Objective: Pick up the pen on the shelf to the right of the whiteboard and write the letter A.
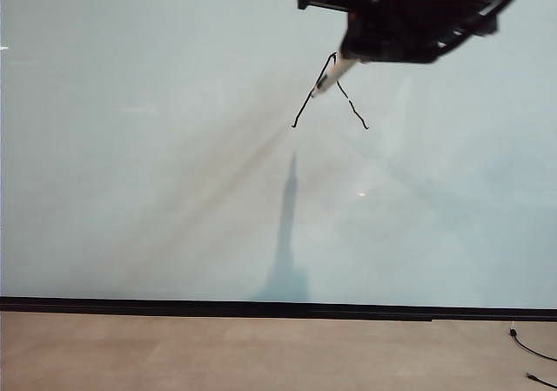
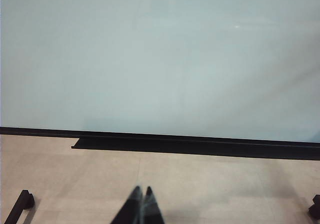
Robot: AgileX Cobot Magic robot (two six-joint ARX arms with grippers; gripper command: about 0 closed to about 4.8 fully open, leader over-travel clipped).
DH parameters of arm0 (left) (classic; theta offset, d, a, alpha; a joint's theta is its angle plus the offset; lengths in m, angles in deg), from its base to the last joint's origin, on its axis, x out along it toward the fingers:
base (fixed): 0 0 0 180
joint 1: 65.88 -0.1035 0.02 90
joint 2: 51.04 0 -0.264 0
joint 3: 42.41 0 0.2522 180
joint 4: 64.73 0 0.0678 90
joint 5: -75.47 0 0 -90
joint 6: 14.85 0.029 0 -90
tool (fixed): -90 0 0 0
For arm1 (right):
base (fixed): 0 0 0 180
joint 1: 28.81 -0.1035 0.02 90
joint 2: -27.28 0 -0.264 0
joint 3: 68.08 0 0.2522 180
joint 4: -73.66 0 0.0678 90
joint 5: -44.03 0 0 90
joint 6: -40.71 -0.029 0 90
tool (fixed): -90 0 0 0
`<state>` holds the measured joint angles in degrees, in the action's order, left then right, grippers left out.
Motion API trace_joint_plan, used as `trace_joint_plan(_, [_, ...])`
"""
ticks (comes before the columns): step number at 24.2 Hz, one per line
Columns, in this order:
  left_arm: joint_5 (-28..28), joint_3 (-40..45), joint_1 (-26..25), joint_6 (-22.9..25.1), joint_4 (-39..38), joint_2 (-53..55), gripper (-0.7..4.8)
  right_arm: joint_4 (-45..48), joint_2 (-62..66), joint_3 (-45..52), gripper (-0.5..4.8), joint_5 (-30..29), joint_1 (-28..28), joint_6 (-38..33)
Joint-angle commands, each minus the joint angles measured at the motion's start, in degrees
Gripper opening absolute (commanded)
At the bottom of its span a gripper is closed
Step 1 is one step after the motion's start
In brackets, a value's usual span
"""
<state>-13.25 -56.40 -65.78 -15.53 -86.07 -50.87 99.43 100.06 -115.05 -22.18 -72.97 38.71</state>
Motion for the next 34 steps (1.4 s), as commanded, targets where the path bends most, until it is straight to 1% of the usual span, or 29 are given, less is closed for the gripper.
trace_joint_plan(1, [0.0, -0.15, 0.02, 0.22, 0.35, 0.02, -0.04, 0.52, 3.1, -4.96, -0.05, -3.13, 0.98, 6.97])
trace_joint_plan(3, [0.02, -0.15, 0.02, 0.22, 0.33, 0.02, -0.05, 0.22, 5.81, -7.65, -0.05, -4.74, 2.19, 7.45])
trace_joint_plan(9, [0.02, -0.15, 0.02, 0.22, 0.33, 0.02, -0.05, -3.63, 8.33, -11.23, -0.05, -4.17, 3.13, 7.41])
trace_joint_plan(12, [0.02, -0.15, 0.02, 0.24, 0.33, 0.02, -0.05, -3.63, 8.37, -11.43, -0.05, -4.0, 3.82, 7.45])
trace_joint_plan(15, [0.04, -0.15, 0.02, 0.22, 0.35, 0.02, -0.05, -3.67, 8.33, -11.41, -0.05, -2.43, 3.78, 7.65])
trace_joint_plan(34, [0.02, -0.15, 0.02, 0.24, 0.35, 0.02, -0.05, -4.94, 6.49, -11.1, -0.05, 1.64, 3.56, 8.04])
